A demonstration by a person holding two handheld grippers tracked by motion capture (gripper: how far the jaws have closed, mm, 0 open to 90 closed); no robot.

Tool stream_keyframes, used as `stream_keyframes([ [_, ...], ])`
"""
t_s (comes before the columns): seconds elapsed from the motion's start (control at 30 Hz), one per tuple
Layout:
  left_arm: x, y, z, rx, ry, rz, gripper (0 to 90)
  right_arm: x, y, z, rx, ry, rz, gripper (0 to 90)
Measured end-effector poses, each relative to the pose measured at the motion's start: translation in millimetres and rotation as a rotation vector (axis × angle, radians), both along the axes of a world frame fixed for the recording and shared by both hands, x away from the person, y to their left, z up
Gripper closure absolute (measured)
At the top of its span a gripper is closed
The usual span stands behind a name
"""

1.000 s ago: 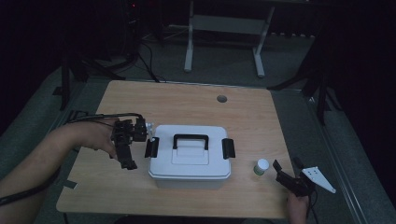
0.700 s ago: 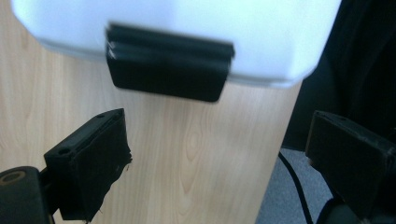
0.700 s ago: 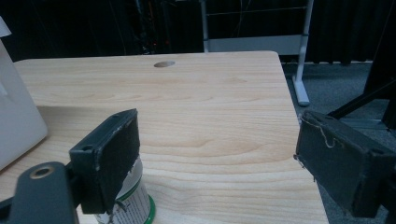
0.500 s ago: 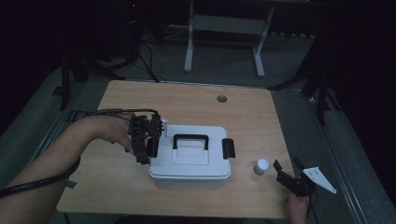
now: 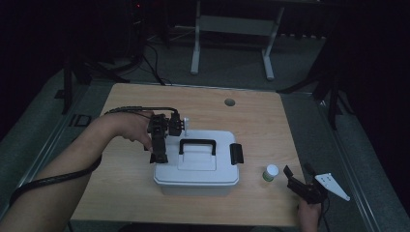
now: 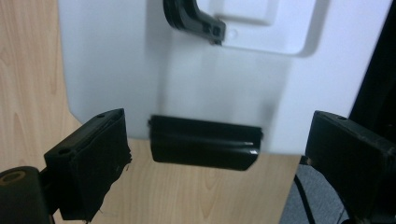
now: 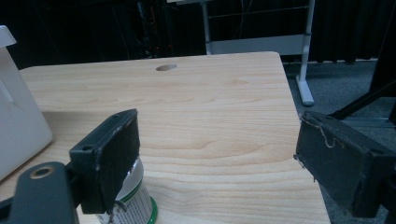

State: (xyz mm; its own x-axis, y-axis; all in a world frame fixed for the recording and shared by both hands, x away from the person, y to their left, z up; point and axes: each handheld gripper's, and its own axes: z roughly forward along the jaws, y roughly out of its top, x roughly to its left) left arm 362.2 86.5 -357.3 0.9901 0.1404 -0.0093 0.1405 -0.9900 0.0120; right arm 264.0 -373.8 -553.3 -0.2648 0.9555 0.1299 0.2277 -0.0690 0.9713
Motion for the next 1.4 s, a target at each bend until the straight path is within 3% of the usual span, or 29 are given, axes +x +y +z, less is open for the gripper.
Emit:
stream_keyframes([
  [0.47,13.7,-22.5,-6.2,0.015,-0.023,-0.018,5.5,0.1,-0.2,-0.1,0.003,0.002,0.003,13.1],
  [0.63,13.8,-30.3,-9.8,0.005,-0.012,-0.028,15.8,0.5,0.0,-0.4,0.002,0.007,0.004,13.1],
  [0.7,13.3,-32.4,-10.8,0.005,-0.006,-0.025,26.9,0.6,0.1,-0.4,0.002,0.007,0.004,13.1],
  [0.73,12.3,-35.4,-12.1,0.013,-0.011,-0.024,26.9,0.6,0.1,-0.4,0.001,0.006,0.005,13.1],
  [0.8,11.6,-37.6,-13.1,0.017,0.006,-0.029,41.3,0.8,0.0,-0.5,0.000,0.007,0.006,13.1],
  [1.0,9.5,-43.1,-14.6,0.044,0.011,-0.044,52.4,1.2,0.5,-0.8,0.000,0.011,0.009,13.1],
  [1.3,7.1,-48.2,-14.8,0.086,-0.026,-0.021,61.6,1.6,0.9,-0.9,-0.006,0.015,0.010,13.1],
  [1.4,5.2,-50.5,-14.7,0.101,-0.037,-0.039,64.4,1.5,1.1,-0.9,-0.007,0.016,0.010,13.1],
])
